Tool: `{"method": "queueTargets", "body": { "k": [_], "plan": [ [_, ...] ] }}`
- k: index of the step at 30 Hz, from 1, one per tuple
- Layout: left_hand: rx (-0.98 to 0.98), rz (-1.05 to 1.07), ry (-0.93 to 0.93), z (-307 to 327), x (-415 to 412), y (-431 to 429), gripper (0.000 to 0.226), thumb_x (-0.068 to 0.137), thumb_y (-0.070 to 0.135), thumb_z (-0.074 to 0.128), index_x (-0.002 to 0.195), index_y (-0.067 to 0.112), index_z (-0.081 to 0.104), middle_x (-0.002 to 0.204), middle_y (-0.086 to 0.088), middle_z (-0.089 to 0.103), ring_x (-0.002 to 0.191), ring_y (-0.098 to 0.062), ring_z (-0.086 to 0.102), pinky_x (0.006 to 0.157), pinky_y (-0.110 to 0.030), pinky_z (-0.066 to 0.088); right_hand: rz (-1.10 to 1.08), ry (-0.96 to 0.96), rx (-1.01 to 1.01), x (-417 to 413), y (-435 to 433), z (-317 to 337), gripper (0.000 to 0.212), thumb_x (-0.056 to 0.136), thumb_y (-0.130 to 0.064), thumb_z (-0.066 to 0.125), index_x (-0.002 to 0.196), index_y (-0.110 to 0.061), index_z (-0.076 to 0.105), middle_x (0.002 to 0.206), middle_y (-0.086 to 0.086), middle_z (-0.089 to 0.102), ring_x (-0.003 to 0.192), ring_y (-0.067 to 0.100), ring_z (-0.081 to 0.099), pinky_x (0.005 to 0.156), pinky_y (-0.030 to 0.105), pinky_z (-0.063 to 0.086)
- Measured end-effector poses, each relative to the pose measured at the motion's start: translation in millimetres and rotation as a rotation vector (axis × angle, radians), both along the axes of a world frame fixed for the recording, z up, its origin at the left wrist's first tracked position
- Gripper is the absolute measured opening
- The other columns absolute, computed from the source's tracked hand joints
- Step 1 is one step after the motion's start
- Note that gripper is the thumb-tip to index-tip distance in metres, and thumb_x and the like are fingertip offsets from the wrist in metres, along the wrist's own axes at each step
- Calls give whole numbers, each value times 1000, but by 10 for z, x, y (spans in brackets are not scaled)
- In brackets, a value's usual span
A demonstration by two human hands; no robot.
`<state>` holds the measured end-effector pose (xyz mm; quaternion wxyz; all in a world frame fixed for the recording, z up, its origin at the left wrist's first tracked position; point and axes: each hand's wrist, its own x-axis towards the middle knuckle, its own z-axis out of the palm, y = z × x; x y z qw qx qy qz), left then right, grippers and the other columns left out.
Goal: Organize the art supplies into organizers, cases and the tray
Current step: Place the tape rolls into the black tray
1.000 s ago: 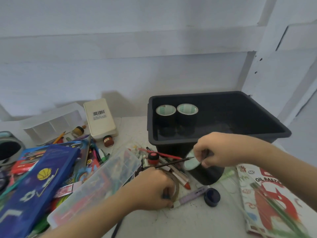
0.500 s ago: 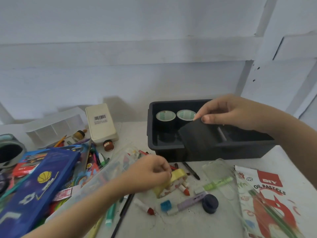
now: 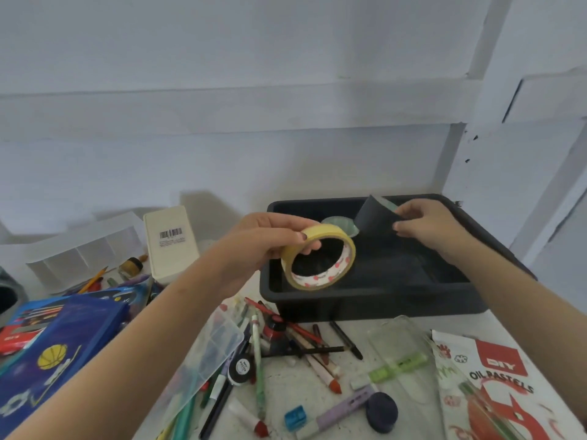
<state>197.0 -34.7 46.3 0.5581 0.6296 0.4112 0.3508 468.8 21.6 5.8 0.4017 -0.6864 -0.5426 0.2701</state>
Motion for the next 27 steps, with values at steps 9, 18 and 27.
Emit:
{"method": "queueTargets", "body": {
  "k": [9,18,27],
  "plan": [
    [115,79,265,-341,411,369,20,85,10,66,96,26,67,85,15,72,83,4,65,69,-10,47,-122,-360,-144,122,439,-400,31,84,2,60,115,0,59,118,16,59,110,29,56,91,34,45],
    [258,-19,486,-663,577,634,25,83,7,67,95,28,66,94,14,66,90,1,61,76,-10,44,-13,-354,-169,117,621,-588,22,89,0,56,109,-7,63,118,12,59,107,24,56,88,30,45],
    [301,-81,566,-809,635,762,30,84,2,64,89,31,63,89,17,62,86,2,58,72,-10,42,297,-309,63,78,369,-374,20,93,-17,54,107,-24,67,110,-11,60,92,1,54,81,21,41]
  ]
}}
